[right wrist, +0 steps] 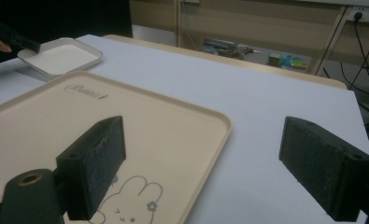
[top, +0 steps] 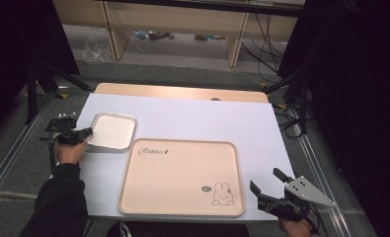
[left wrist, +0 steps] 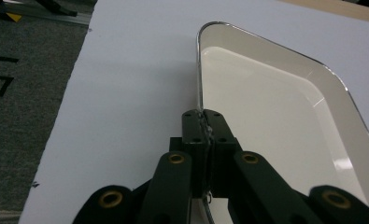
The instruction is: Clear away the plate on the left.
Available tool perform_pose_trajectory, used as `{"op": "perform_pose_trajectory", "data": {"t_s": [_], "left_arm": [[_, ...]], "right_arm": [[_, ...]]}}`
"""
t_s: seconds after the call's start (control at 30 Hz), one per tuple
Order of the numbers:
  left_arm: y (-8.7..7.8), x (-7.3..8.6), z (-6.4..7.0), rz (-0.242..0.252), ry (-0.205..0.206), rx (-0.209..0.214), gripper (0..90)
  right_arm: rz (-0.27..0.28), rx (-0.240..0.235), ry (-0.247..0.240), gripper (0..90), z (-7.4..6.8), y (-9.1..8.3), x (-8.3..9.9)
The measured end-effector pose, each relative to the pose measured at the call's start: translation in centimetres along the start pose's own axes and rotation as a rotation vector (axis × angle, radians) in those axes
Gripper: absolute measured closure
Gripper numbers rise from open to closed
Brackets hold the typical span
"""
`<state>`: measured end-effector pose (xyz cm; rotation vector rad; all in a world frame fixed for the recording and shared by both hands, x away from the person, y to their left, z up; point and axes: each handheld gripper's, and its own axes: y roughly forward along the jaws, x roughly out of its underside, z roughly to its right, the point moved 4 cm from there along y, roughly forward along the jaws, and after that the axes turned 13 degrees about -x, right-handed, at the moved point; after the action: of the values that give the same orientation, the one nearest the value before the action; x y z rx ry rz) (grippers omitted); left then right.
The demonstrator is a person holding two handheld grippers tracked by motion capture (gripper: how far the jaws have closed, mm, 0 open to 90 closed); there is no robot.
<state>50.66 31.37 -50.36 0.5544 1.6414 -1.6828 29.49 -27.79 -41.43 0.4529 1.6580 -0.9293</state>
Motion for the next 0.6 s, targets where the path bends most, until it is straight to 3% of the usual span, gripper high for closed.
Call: {"op": "perform_pose_trajectory", "data": {"t_s": [0.03, 0.2, 0.23, 0.27, 0.4, 0.47, 0.6], "left_arm": [[-0.09, -0.10, 0.15, 0.012, -0.013, 0.003, 88.1], [-0.57, -0.50, 0.16, 0.056, 0.001, -0.008, 88.3], [-0.62, -0.52, 0.06, 0.049, -0.009, -0.012, 88.2], [-0.63, -0.49, -0.13, 0.054, -0.012, -0.011, 88.2], [-0.82, -0.52, -0.43, 0.045, -0.059, -0.018, 88.2], [-0.87, -0.56, -0.50, 0.048, -0.059, -0.008, 88.2], [-0.94, -0.58, -0.34, 0.046, -0.067, 0.002, 88.3]], "right_arm": [[0.001, 0.000, -0.001, 15.3, 0.01, 0.00, 0.00], [-0.001, -0.003, 0.001, 15.2, 0.02, -0.06, -0.01], [-0.003, -0.016, 0.027, 15.3, -0.19, 0.00, 0.04], [-0.002, -0.004, 0.001, 15.2, 0.01, -0.06, -0.01], [0.000, -0.003, 0.000, 15.3, 0.02, -0.05, -0.02], [0.002, -0.016, 0.028, 15.2, -0.20, 0.06, 0.03], [-0.001, -0.003, 0.001, 15.2, 0.02, -0.05, -0.03]]}}
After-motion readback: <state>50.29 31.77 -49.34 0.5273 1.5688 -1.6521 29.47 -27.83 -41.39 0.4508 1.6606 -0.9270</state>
